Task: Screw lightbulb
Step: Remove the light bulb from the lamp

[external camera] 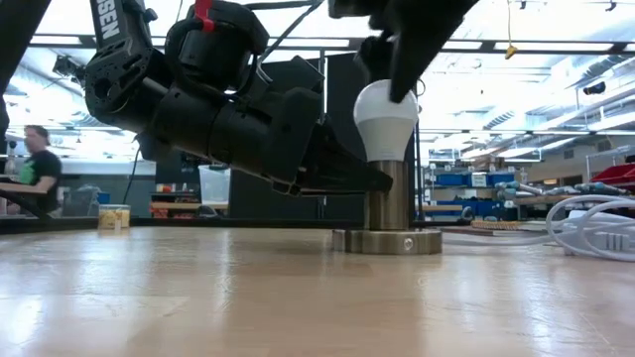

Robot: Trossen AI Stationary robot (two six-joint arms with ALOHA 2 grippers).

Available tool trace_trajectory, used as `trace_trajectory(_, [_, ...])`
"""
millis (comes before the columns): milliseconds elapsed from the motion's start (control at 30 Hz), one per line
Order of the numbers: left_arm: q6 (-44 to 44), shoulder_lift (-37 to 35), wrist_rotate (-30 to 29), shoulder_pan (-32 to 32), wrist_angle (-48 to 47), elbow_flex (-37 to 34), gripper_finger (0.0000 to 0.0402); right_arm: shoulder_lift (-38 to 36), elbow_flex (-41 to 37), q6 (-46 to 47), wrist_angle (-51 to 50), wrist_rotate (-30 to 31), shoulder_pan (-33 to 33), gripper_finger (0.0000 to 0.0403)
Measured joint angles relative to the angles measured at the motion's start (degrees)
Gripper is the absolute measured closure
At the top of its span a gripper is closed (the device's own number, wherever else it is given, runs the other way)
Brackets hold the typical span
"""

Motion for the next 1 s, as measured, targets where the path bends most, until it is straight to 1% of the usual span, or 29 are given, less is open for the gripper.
trace_trajectory(100, [0.02,-0.01,0.02,-0.02,-0.31,0.00,0.0135,-0.25,0.77,2.58,-5.74,1.10,1.18,0.0029])
trace_trajectory(233, [0.06,-0.01,0.04,-0.02,-0.28,0.00,0.0134,-2.67,0.76,8.66,-9.92,2.82,3.24,0.0035])
trace_trajectory(333, [0.09,-0.01,0.04,-0.02,-0.24,0.00,0.0133,-6.00,-0.37,13.44,-9.24,6.01,5.62,0.0039])
trace_trajectory(467, [0.13,-0.01,-0.06,-0.02,-0.26,0.00,0.0133,-11.35,-4.32,19.66,-6.06,13.33,9.56,0.0043])
trace_trajectory(533, [0.15,-0.01,-0.38,-0.02,-0.26,0.00,0.0133,-14.29,-8.30,21.93,-1.46,16.04,11.23,0.0043])
trace_trajectory(600, [0.10,-0.01,-0.78,-0.02,-0.18,0.00,0.0133,-17.20,-13.27,23.17,5.38,17.73,12.60,0.0044])
trace_trajectory(700, [-0.07,-0.01,-1.07,-0.02,-0.03,0.00,0.0133,-21.04,-22.27,23.35,17.08,20.08,13.64,0.0044])
trace_trajectory(767, [-0.11,0.01,-1.07,-0.02,-0.12,0.00,0.0133,-23.03,-28.54,23.39,24.13,22.95,13.92,0.0045])
trace_trajectory(900, [-0.19,-0.01,-1.09,-0.02,-0.38,0.00,0.0133,-25.76,-39.69,24.83,35.55,29.41,14.18,0.0047])
trace_trajectory(1000, [-0.20,0.00,-1.10,-0.02,-0.36,0.00,0.0133,-26.29,-47.02,24.86,47.20,31.13,14.19,0.0046])
